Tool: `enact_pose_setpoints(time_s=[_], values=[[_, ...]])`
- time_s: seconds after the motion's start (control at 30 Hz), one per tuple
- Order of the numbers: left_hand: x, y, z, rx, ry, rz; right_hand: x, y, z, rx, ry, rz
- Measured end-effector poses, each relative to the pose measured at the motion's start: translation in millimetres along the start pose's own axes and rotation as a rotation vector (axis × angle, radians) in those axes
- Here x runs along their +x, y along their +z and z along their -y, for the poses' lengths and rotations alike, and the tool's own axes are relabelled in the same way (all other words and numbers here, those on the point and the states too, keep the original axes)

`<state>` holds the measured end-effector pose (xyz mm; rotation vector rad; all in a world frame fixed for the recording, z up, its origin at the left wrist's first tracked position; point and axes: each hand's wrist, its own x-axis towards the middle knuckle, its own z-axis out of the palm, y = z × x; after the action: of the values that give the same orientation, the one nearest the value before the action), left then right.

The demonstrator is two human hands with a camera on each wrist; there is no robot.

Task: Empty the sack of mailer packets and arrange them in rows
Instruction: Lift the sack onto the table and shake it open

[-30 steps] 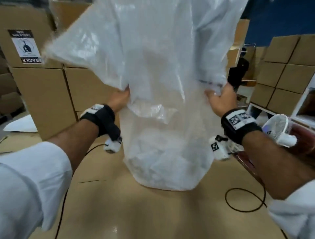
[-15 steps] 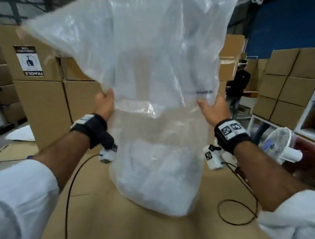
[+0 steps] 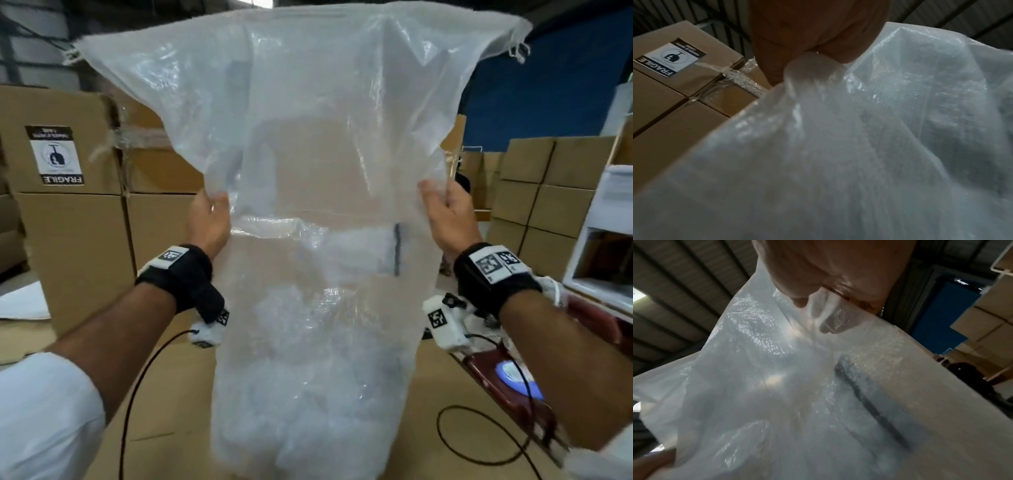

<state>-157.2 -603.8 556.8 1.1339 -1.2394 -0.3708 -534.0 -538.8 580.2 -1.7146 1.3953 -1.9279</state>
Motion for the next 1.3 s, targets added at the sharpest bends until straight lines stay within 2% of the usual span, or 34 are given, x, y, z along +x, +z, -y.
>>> enact_pose_setpoints(time_s=[0.07, 0.17, 0.23, 0.3, 0.33, 0.4, 0.47, 0.53, 0.63, 0.67, 0.73, 0.77, 0.87, 0.93, 1.0, 1.17, 1.3], values=[[-4, 0, -4, -0.058, 0.003, -0.016, 7, -1, 2, -0.152, -0.016, -0.054], [-9, -5, -18, -0.219, -0.009, -0.020, 18, -7, 13, -0.053, -0.071, -0.219], [-23, -9, -25, -0.307, 0.035, 0.121, 18, -12, 22, 0.049, -0.105, -0.305], [-48, -11, -7, -0.181, 0.032, 0.370, 1, -10, 13, 0.010, 0.027, -0.206], [-62, -11, 11, -0.082, -0.022, 0.466, -13, -8, -3, -0.060, 0.137, -0.112], [-91, -8, 48, 0.029, -0.198, 0.550, -54, -3, -52, -0.187, 0.293, 0.088], [-108, 1, 73, 0.047, -0.321, 0.566, -85, 1, -100, -0.260, 0.333, 0.277], [-103, 16, 66, 0.085, -0.333, 0.523, -80, 4, -118, -0.348, 0.278, 0.314], [-63, 48, 28, 0.082, -0.313, 0.201, -19, 0, -96, -0.291, 0.116, 0.119], [-53, 58, 10, 0.003, -0.303, 0.149, 2, -4, -79, -0.239, 0.040, 0.033], [-38, 70, -11, -0.204, -0.337, 0.162, 33, -10, -54, -0.117, -0.037, -0.038], [-43, 73, -13, -0.237, -0.362, 0.217, 38, -9, -52, -0.055, -0.018, -0.012], [-80, 75, 19, -0.047, -0.414, 0.455, 12, 4, -92, -0.105, 0.154, 0.115], [-96, 75, 49, 0.097, -0.481, 0.484, -15, 6, -121, -0.182, 0.182, 0.185], [-79, 69, 50, 0.086, -0.422, 0.446, -18, 6, -124, -0.175, 0.166, 0.197], [-28, 68, -11, -0.025, -0.205, 0.130, 35, 8, -68, 0.084, 0.050, -0.009], [-27, 49, -10, 0.027, -0.181, 0.097, 30, 17, -55, 0.018, 0.042, 0.067]])
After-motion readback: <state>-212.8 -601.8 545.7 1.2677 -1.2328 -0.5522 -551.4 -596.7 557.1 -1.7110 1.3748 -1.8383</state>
